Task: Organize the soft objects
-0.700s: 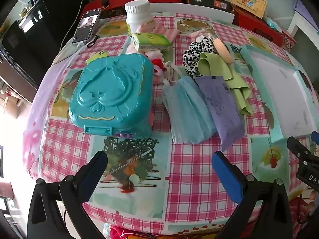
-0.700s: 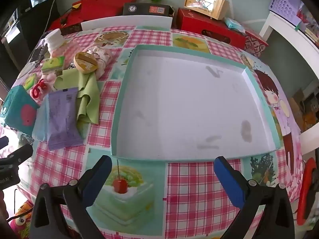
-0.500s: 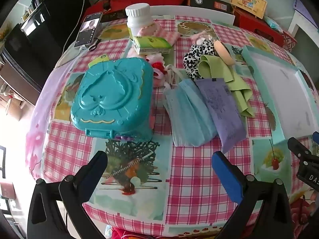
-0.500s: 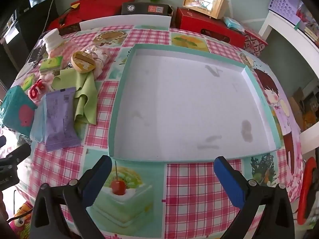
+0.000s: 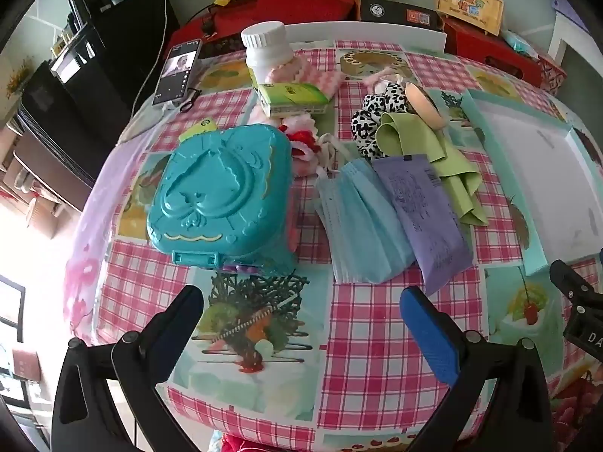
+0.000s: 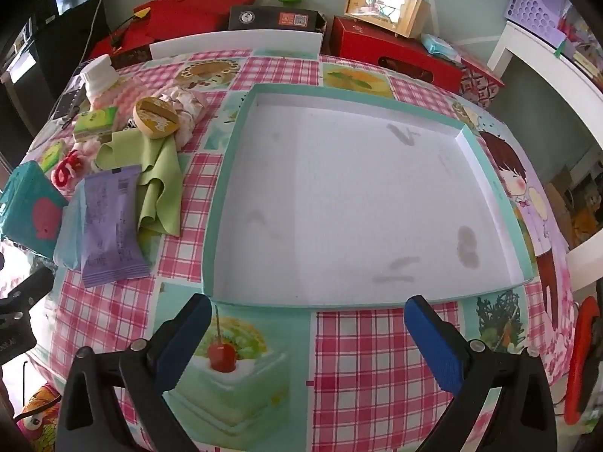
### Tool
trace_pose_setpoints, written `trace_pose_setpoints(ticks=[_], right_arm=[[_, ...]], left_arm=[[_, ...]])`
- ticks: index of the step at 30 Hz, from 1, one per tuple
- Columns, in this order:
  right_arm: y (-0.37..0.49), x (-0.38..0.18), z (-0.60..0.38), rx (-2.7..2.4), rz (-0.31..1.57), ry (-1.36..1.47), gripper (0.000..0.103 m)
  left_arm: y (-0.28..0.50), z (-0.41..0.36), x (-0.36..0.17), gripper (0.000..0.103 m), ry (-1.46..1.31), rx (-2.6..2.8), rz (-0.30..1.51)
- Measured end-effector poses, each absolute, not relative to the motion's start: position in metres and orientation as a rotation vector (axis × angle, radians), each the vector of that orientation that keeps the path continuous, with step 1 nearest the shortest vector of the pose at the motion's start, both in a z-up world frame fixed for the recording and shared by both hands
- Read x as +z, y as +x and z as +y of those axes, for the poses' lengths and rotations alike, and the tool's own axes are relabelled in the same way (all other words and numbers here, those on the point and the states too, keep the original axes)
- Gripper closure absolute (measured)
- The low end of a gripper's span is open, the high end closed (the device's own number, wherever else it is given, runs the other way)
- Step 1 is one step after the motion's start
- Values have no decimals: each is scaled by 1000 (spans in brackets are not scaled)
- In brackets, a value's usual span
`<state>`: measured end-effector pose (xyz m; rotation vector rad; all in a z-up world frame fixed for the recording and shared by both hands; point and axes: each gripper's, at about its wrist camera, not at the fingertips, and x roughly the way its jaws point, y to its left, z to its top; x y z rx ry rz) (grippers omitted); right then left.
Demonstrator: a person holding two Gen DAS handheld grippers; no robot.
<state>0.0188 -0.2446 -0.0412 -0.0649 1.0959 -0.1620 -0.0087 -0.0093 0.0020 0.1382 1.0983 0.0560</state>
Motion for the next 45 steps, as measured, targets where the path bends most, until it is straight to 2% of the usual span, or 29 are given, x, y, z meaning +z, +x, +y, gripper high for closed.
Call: trace_pose_setpoints(ticks=[45], right_arm=[[21, -44, -243, -154, 1107, -49, 0]], left_arm=[[-4, -17, -2, 0, 181, 89, 1124]])
